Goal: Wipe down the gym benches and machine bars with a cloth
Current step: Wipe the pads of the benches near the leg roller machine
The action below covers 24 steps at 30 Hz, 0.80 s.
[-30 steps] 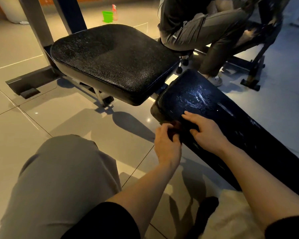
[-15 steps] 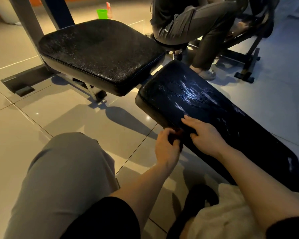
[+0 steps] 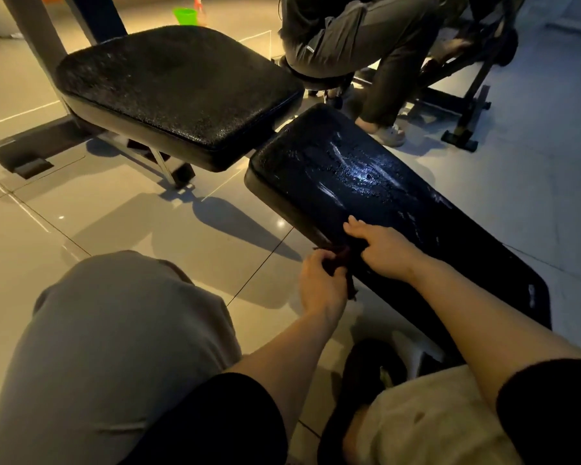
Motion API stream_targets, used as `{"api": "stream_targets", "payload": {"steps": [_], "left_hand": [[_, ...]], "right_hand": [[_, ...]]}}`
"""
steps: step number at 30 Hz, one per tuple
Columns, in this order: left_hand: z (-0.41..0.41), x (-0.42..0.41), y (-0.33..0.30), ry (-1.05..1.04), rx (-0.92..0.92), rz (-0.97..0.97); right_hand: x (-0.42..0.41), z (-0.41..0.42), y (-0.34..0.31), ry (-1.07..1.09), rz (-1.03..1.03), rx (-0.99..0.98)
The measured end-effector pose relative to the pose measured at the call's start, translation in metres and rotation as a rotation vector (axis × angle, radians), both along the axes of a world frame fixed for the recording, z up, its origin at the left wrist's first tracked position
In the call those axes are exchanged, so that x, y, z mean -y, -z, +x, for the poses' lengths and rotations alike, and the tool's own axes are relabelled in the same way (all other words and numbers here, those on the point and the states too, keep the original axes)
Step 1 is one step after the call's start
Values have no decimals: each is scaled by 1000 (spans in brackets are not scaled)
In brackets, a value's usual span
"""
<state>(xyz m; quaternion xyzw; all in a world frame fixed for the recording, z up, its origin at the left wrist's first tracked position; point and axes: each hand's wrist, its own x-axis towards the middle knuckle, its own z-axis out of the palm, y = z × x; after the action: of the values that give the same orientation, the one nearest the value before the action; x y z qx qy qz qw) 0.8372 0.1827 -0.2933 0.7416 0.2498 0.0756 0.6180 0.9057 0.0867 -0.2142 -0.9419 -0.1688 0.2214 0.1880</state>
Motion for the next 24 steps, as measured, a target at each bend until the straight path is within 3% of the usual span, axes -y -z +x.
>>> {"api": "stream_targets", "payload": {"steps": [4,7,11,17,24], "left_hand": [[8,-20,-17,-375,112,12],[20,-23,-23,-308,165,-38],[11,-1,-4,-90,20,-60],[24,-20,-19,-431,128,-81],[7,23,6,-148,38,-24]], "right_hand": [[-4,2,-8,-29,-84,-19],[-6,-1,-8,-24,-102,-4],[-1,-1,-4,-24,-51,24],[1,3,-6,-63,-41,32],[7,-8,5,-99,16,37]]}}
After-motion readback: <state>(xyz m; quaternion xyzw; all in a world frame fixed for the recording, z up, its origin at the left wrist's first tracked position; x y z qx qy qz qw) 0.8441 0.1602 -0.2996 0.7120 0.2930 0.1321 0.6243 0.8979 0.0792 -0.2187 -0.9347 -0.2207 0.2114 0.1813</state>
